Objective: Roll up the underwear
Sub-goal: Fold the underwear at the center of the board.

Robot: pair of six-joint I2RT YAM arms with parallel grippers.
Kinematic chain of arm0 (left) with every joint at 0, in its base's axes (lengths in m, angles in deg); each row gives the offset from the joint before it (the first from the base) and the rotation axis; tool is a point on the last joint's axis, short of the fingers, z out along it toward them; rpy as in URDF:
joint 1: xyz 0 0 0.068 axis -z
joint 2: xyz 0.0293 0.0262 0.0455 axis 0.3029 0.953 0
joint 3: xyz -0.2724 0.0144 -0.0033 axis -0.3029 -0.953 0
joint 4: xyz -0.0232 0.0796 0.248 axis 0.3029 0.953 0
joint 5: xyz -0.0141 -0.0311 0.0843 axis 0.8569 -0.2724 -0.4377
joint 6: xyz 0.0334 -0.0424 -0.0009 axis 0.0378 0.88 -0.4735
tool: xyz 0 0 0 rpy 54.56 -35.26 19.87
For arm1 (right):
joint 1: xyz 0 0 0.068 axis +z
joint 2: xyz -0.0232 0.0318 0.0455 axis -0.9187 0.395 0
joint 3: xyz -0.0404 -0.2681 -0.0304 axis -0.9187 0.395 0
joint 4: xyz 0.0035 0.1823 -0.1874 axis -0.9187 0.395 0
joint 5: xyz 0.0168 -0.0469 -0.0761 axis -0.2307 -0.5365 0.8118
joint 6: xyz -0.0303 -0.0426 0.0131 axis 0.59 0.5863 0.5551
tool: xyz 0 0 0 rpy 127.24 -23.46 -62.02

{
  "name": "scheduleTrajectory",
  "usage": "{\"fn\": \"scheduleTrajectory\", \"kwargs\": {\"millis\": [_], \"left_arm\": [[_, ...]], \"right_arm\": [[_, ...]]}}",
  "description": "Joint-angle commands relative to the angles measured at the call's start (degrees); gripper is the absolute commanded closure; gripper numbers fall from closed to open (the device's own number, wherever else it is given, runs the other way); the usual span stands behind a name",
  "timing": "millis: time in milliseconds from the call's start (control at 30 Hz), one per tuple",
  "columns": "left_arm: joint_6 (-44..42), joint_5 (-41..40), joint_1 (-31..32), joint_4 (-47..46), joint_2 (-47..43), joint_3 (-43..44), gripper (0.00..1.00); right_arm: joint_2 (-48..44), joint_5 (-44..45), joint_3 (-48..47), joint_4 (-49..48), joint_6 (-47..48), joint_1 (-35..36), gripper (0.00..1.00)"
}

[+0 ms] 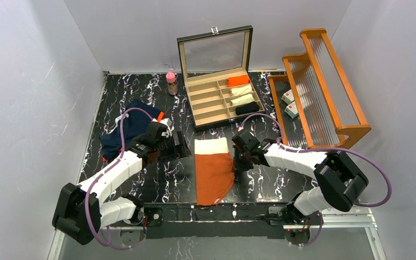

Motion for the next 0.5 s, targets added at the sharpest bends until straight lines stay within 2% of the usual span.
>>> {"fn": "scheduleTrajectory", "kwargs": {"millis": [0,133,267,467], "left_arm": [[-0.26,-1.31,-0.21,1.6,-2.21,1.53,0.13],[0.08,-2.78,-0.23,2.25,-2.7,1.77,0.13],[2.08,-7.98,-0.22,2.74,-6.16,0.7,0.12],[2.04,-8.61,-0.29,3.37,-7.83,0.45,0.11]], "right_arm": [[-0.14,1.54,-2.39,1.35,0.85,-0.12,0.99],[-0.36,3.51,-3.71,3.12,1.95,-0.04,0.99],[-0.02,5.64,-4.72,4.82,3.39,-0.03,0.99],[1.52,5.81,-4.88,5.63,4.49,-0.05,0.99]]}}
